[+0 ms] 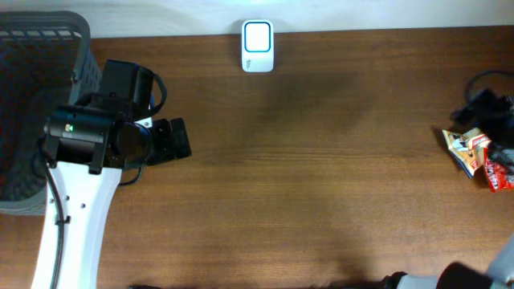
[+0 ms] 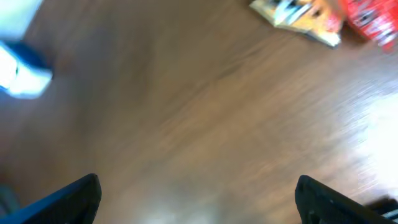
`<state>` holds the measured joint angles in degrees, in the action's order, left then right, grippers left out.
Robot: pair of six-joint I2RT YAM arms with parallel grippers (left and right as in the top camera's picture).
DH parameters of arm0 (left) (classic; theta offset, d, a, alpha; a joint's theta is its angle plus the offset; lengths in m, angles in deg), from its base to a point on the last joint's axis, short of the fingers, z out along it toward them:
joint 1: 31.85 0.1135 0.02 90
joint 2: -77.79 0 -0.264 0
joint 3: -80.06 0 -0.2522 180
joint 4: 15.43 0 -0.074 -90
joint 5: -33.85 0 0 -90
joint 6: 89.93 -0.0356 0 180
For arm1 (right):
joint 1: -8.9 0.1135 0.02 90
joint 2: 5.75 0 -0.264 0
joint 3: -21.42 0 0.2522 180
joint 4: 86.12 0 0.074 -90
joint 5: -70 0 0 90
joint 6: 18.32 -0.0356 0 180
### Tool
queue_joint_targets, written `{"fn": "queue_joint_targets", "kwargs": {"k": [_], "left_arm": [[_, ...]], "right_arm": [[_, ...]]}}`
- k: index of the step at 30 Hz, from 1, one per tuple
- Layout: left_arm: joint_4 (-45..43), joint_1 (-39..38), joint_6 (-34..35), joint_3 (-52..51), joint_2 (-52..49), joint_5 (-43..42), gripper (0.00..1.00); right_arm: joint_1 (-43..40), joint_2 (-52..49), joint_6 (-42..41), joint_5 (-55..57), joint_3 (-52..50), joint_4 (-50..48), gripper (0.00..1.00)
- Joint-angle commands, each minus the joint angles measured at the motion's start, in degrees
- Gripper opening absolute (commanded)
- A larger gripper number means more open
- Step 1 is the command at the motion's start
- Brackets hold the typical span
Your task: Scan the item barcode
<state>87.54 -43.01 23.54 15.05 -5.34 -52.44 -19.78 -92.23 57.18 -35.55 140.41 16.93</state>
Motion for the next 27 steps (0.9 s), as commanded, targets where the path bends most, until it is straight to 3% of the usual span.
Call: {"fn": "queue_joint_targets", "kwargs": {"k": [1, 4, 8, 13, 19, 23, 27], "left_arm": [[-0.02, 0.09, 0.52, 0.26, 0.22, 0.63, 0.99], [-0.02, 0.09, 0.52, 0.26, 0.22, 0.63, 0.99], [-0.02, 0.09, 0.52, 0.26, 0.22, 0.63, 0.99], [-0.02, 0.09, 0.52, 0.26, 0.22, 0.63, 0.99], [-0.02, 0.09, 0.52, 0.26, 0.22, 0.63, 0.99], [-0.02, 0.09, 0.52, 0.26, 0.22, 0.63, 0.99], [-0.02, 0.09, 0.52, 0.26, 0.22, 0.63, 0.99]], "right_arm": [[7.82, 9.57, 3.56, -0.55, -11.08, -1.31, 0.99], [15.1, 17.81, 3.06, -0.85, -25.88, -0.94, 0.98], [18.23, 17.81, 3.13, -1.81, -36.76, 1.18, 0.99], [18.64, 17.84, 5.6, -1.86, -37.53, -3.91, 0.99], [33.46, 24.7, 5.68, -0.28, -40.17, -19.23, 0.99], [33.77, 39.85, 5.68, -0.2, -56.35, -32.87, 0.98], [33.77, 66.07, 5.88, -0.26, -73.5, -47.17, 0.99]]}}
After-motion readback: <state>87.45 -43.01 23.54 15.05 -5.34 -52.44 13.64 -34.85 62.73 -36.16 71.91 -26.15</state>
